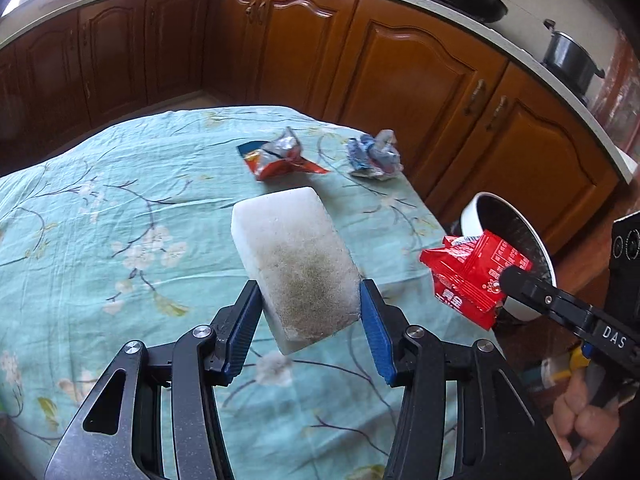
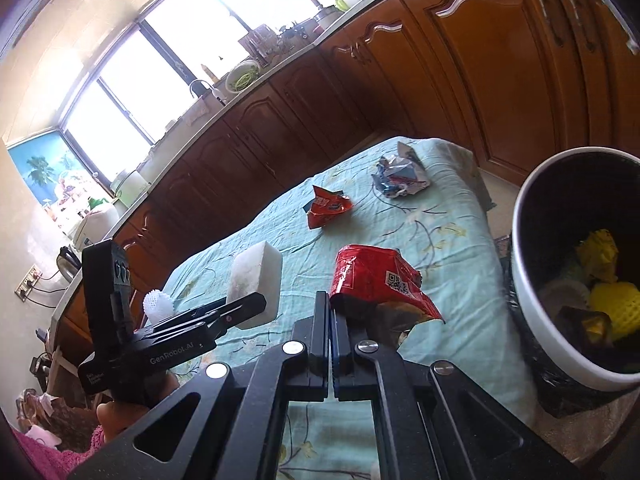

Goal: Collect trash
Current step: 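Carry the foam block and red packet over the bin and open both tools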

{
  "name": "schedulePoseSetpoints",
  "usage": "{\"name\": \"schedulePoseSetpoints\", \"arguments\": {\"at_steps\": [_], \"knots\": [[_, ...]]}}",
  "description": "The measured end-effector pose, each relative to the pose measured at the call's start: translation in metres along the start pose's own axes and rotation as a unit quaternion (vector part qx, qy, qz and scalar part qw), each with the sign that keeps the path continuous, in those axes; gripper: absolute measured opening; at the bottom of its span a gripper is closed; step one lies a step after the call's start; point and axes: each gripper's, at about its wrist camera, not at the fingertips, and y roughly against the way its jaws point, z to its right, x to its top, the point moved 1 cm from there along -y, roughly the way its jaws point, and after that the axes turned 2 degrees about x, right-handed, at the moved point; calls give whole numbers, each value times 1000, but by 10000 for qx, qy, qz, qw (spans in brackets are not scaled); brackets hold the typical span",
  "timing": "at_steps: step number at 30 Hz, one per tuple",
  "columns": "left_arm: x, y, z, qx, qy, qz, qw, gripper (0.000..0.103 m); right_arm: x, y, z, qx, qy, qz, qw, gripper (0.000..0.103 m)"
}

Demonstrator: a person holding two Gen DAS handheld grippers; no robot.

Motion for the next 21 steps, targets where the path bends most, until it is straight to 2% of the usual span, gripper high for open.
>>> {"name": "schedulePoseSetpoints", "arguments": {"at_steps": [11, 21], "knots": [[-6, 0, 89, -512, -816, -75, 9953, 49, -3, 67, 39, -419, -269, 505, 9975, 0], [4, -7, 152, -828, -1409, -112, 9865, 49, 9, 102, 81, -768, -499, 843, 9922, 0]]}}
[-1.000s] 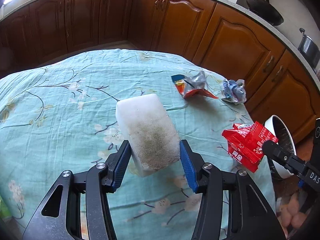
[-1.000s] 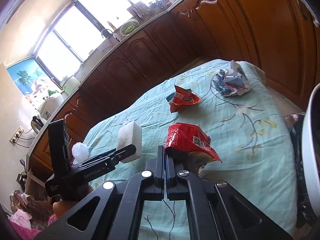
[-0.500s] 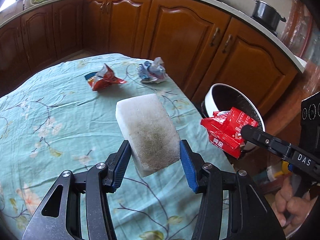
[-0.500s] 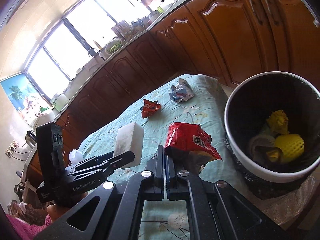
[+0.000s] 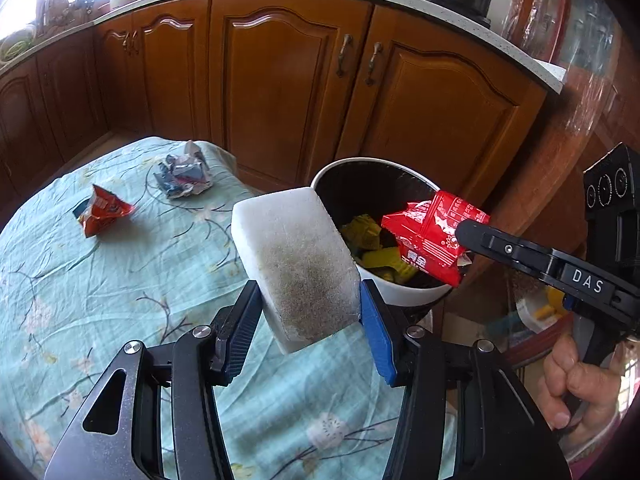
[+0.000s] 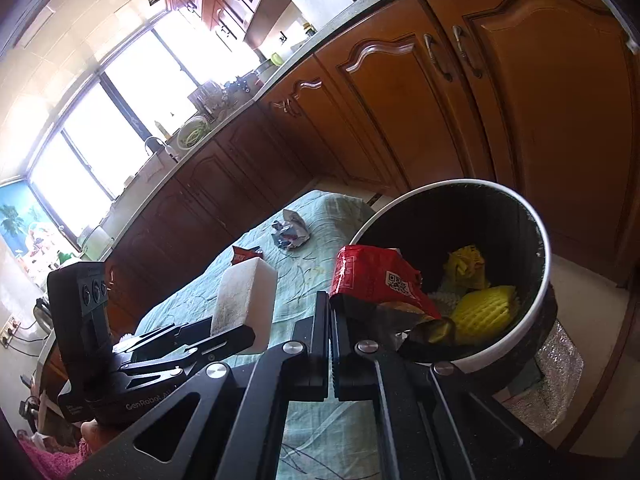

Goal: Collect trash
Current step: 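Carry the foam block and red packet over the bin and open both tools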

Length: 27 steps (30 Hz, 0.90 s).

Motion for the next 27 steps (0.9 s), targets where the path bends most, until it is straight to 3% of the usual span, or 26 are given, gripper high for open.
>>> {"name": "schedulePoseSetpoints", "arguments": {"at_steps": [14, 27], "knots": [[38, -55, 58, -169, -543, -310, 9979, 50, 23, -8, 52, -300, -272, -80, 9992, 1], [47, -87, 74, -71, -645, -523, 9965, 50, 30, -22, 74, -351, -418, -282, 9981, 1]]}}
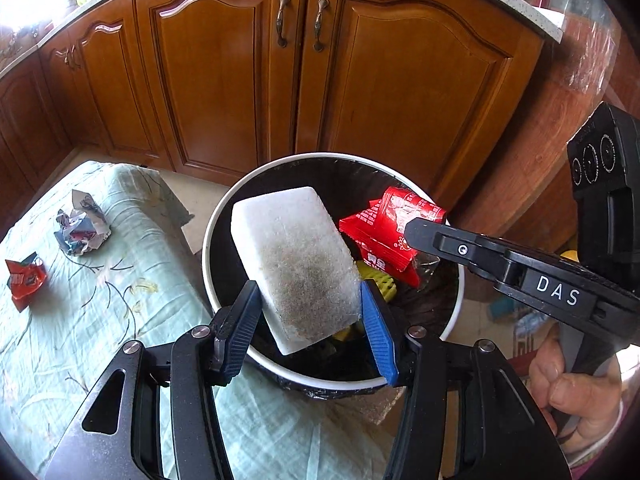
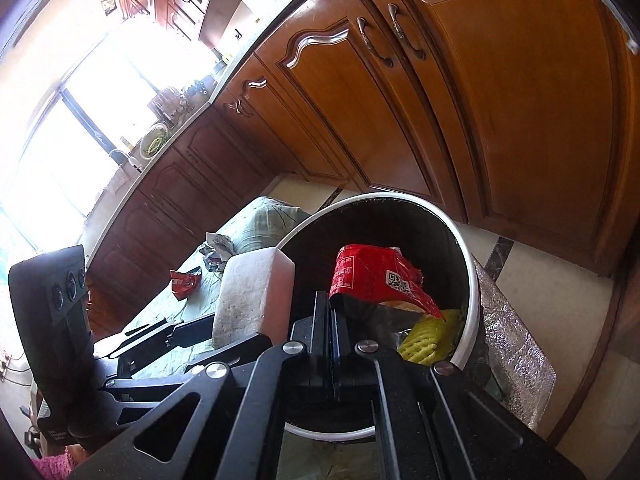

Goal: Collect trash
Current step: 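Carry the foam block and red packet over the bin and open both tools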

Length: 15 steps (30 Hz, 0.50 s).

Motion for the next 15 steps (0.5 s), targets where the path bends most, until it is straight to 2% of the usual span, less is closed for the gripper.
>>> {"name": "schedulePoseSetpoints", "arguments": {"at_steps": [11, 14, 15], "knots": [[-5, -6, 4, 51, -17, -135, 9999, 61, 3, -6, 10, 64, -272, -102, 9996, 9], [-9, -3, 1, 40, 33, -104, 9999, 63, 3, -2, 12, 83, -328, -58, 9994, 19], [-11, -2, 0, 39, 55, -101, 9999, 66, 2, -2, 13, 96, -347, -45, 9993, 28]]}}
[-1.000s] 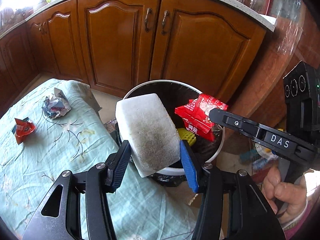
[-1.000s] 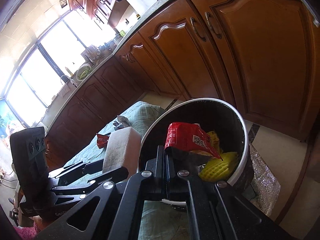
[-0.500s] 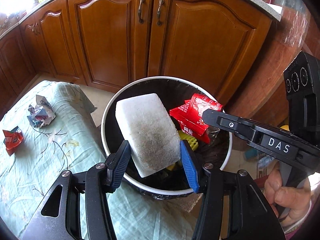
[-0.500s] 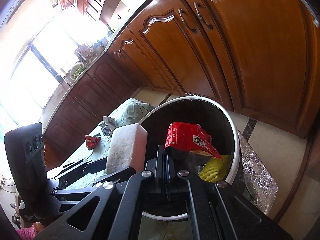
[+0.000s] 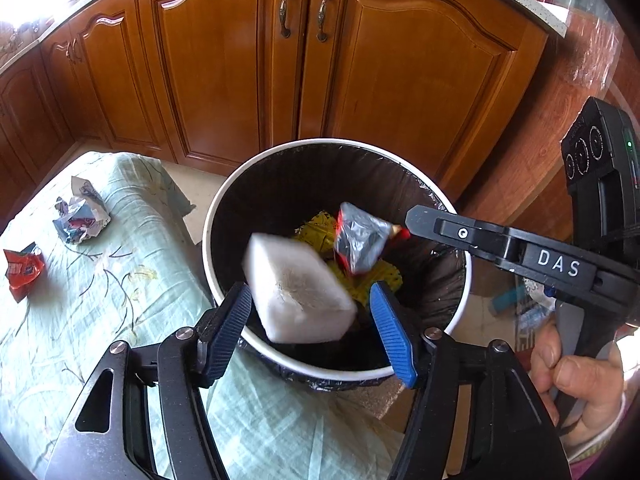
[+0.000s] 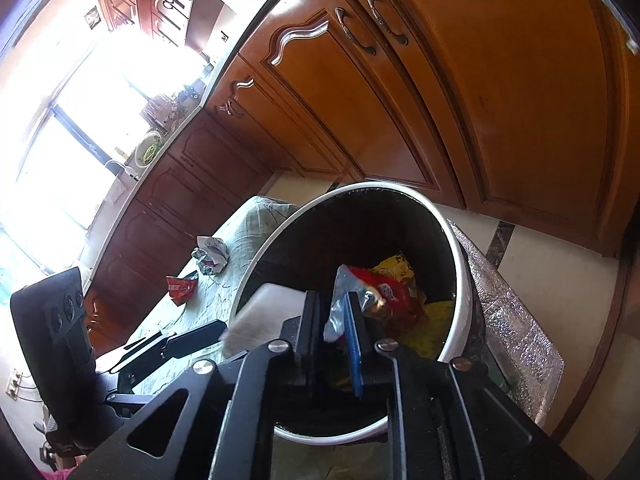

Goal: Collect trash
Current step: 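Carry the foam block and red packet over the bin and open both tools, then move both tools back toward the last two wrappers on the table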

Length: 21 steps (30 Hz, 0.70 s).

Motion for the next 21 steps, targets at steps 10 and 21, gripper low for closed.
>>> {"name": "schedulePoseSetpoints", "arguments": {"at_steps": [10, 21], "knots": [[-18, 22, -17, -20, 263, 186, 9995, 72, -6, 13, -6, 112, -113, 234, 9996, 47], [-52, 56, -82, 314, 968, 435, 9939, 74, -11, 1, -65, 250, 530, 353, 9977, 66]]}}
